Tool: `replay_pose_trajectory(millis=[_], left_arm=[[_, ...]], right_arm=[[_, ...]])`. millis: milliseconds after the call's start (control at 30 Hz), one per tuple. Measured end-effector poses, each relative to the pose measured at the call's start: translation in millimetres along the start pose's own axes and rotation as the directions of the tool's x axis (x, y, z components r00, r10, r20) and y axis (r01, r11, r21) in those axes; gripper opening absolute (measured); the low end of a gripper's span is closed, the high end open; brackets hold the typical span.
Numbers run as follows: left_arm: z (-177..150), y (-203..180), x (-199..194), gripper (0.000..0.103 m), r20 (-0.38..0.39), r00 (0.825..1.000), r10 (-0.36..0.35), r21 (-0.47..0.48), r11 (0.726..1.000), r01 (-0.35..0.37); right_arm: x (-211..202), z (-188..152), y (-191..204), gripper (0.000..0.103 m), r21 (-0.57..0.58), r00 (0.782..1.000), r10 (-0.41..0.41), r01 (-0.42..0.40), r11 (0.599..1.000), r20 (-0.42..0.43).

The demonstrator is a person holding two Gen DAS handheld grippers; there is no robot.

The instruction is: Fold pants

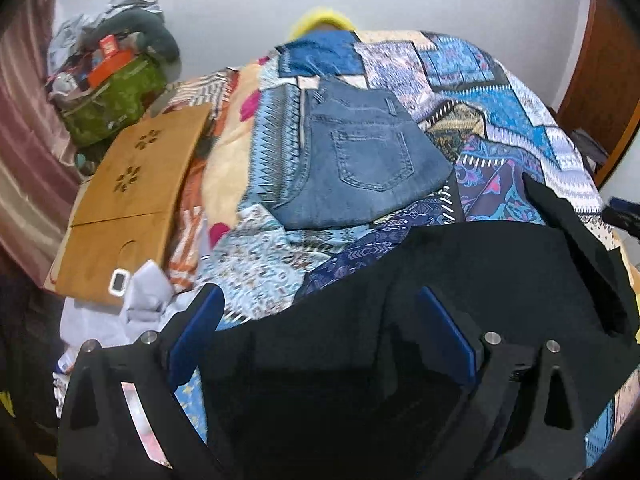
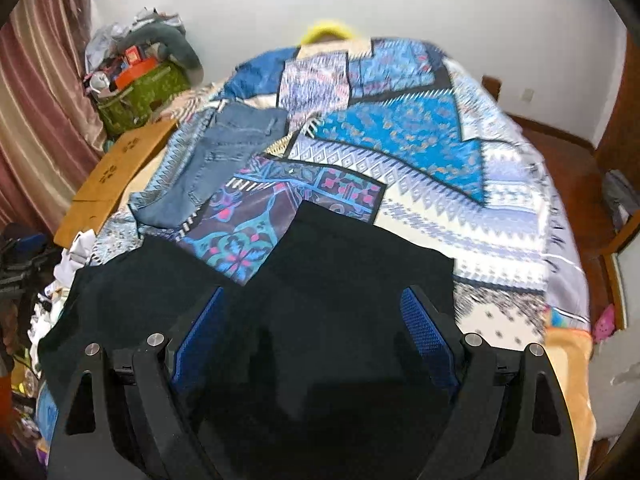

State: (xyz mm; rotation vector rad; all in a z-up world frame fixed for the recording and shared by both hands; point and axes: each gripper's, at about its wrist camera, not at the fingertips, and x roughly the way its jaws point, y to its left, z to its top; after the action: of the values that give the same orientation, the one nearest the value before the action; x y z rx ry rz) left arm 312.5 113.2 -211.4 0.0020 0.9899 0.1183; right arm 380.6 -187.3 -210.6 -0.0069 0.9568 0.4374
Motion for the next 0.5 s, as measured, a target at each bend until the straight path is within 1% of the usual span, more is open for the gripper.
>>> replay_pose_trajectory(millis=[167, 233, 267, 333, 367, 400, 433, 467, 500], left_arm=[[8, -13, 27, 0.098, -0.034, 0.999, -0.007, 0.028, 1.0, 0.008], [10, -16, 35, 0.098, -0.045, 0.999, -0.008, 0.035, 0.999, 0.01], [10, -18, 40, 0.098, -0.051, 0.999, -0.007, 0.038, 0.999, 0.009], [10, -20, 46, 0.098, -0.06, 0.998, -0.003, 0.043, 0.999, 0.005], [10, -21, 49, 0.098, -0.063, 0.998, -0.002, 0.045, 0.999, 0.004], [9, -22, 51, 0.098, -0.065, 0.998, -0.001, 0.048, 0.999, 0.004], [8, -22, 52, 0.098, -0.066, 0.998, -0.002, 0.049, 0.999, 0.005], [8, -23, 54, 0.098, -0.071, 0.997, -0.004, 0.051, 0.999, 0.007], [7, -23, 56, 0.098, -0.075, 0.997, -0.006, 0.052, 0.999, 0.01]], right_arm=[[45, 21, -4, 0.086, 0.022, 0.997, 0.029, -0.028, 0.999, -0.078], [63, 26, -4, 0.086, 0.023, 0.994, 0.029, -0.027, 0.999, -0.102], [72, 28, -4, 0.084, 0.019, 0.993, 0.021, -0.019, 1.0, -0.116], [88, 30, -3, 0.079, 0.014, 0.99, -0.007, 0.009, 1.0, -0.144], [94, 31, -4, 0.073, 0.017, 0.988, -0.013, 0.016, 1.0, -0.153], [100, 31, -4, 0.07, 0.022, 0.986, -0.012, 0.016, 1.0, -0.163], [104, 32, -5, 0.07, 0.026, 0.987, -0.017, 0.021, 0.999, -0.161], [103, 31, -6, 0.066, 0.031, 0.989, -0.016, 0.02, 0.999, -0.144], [102, 32, -7, 0.056, 0.034, 0.991, -0.019, 0.024, 0.999, -0.136]])
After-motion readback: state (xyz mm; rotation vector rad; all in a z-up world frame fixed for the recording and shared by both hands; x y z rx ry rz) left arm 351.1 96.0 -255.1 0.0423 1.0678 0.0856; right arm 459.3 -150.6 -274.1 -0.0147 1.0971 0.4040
